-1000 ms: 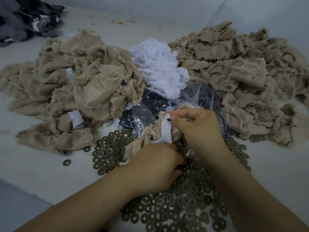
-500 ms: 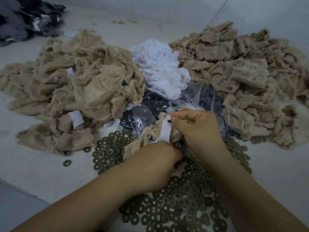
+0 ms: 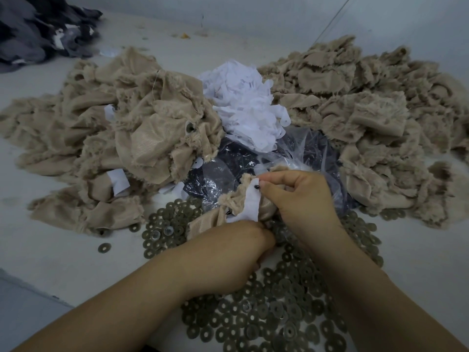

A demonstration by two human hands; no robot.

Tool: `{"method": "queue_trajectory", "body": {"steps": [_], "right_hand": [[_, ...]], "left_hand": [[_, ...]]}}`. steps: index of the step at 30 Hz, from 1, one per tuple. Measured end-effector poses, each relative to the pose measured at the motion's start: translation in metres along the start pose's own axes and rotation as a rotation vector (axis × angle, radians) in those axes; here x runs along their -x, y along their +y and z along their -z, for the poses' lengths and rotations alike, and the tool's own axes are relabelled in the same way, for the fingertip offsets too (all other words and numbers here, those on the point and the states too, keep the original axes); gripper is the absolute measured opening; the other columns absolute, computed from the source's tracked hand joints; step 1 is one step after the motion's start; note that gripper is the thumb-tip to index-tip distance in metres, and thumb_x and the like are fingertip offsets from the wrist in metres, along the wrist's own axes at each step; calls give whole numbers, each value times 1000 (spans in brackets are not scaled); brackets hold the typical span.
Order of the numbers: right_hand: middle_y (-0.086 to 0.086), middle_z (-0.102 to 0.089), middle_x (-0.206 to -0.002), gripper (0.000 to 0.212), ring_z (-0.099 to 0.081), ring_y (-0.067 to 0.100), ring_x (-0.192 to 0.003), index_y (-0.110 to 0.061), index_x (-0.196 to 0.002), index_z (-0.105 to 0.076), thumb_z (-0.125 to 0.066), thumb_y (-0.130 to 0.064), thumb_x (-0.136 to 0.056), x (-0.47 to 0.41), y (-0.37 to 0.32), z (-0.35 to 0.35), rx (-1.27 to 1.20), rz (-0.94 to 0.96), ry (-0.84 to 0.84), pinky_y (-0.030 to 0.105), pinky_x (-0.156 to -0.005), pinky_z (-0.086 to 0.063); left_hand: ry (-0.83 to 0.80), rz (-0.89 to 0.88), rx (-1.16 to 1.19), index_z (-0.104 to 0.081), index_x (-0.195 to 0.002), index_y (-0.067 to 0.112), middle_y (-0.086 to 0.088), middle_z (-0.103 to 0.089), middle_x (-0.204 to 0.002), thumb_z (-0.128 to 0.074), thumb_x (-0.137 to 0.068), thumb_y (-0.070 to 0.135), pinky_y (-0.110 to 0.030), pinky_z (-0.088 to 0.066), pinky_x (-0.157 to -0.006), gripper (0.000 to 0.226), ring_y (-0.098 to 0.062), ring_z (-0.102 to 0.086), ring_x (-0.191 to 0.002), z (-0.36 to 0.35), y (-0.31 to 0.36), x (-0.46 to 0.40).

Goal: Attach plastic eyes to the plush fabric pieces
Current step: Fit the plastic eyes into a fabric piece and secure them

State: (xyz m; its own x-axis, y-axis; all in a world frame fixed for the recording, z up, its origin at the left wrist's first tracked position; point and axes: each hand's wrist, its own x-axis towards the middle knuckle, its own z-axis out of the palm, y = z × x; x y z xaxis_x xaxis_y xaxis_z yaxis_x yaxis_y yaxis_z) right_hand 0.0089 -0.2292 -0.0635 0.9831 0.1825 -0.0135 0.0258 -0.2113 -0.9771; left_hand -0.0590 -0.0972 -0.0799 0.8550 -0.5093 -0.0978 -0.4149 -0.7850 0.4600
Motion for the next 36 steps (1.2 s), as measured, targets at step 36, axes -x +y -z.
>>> {"method": "queue_trajectory", "body": {"steps": [36], "right_hand": [[-1,-73,-66,12,-67,15,-59,-25,-87,-80,-80,-14,-83,3,5,0,147,230,98,22,-56,-56]], "left_hand": [[739,256,1017,-74,-76,9,-14,-71,-70,-76,-76,-5,-28,-57,-60,14,-21,-67,-60,22,-15,0]]}}
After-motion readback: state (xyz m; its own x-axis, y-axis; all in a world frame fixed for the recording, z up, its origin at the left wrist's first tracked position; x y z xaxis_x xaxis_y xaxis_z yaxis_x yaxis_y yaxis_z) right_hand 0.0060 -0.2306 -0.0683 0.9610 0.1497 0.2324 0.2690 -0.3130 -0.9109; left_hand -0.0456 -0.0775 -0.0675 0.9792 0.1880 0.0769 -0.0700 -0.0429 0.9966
